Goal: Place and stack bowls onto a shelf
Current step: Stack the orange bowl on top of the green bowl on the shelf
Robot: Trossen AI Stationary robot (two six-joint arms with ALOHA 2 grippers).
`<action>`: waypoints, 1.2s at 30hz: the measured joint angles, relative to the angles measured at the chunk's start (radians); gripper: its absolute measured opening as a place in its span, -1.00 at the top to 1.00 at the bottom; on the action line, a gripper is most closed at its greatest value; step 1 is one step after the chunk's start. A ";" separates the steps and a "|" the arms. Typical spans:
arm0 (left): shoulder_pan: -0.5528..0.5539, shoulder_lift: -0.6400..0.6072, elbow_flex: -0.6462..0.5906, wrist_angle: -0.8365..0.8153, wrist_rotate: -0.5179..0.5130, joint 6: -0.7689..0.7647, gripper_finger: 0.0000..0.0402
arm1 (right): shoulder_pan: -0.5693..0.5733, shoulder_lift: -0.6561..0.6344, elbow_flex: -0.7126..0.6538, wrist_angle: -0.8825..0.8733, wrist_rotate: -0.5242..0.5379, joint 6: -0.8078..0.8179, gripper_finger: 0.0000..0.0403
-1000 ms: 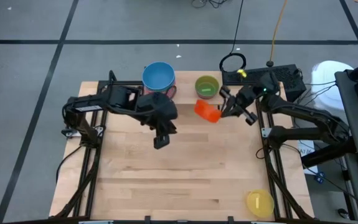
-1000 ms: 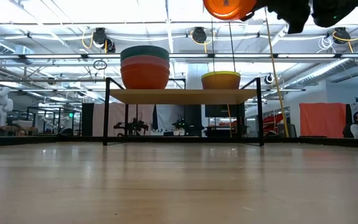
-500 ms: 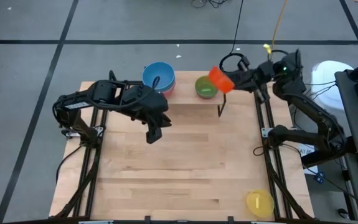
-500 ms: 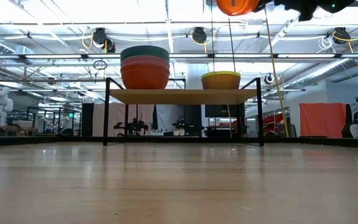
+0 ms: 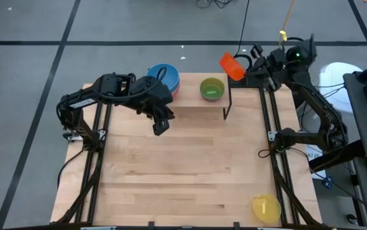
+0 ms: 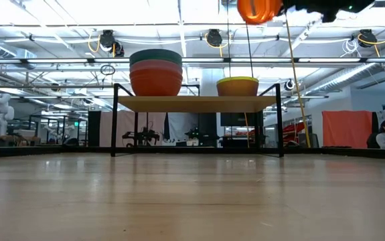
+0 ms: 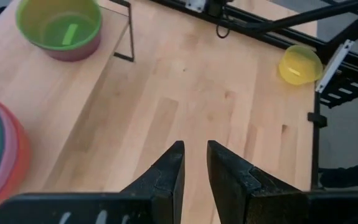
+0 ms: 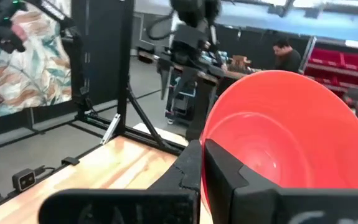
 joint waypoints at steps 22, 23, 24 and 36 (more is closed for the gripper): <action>0.048 -0.022 0.000 -0.008 0.001 0.068 0.64 | -0.026 0.103 0.000 -0.026 0.001 -0.018 1.00; 0.048 -0.022 0.000 -0.009 0.001 0.072 0.64 | -0.026 0.096 0.000 -0.038 0.001 -0.018 1.00; 0.048 -0.022 0.000 -0.009 0.001 0.077 0.64 | -0.026 0.089 0.000 -0.053 0.001 -0.018 1.00; 0.047 -0.022 0.000 -0.062 0.001 0.121 0.64 | -0.019 -0.072 -0.001 -0.329 0.002 0.029 1.00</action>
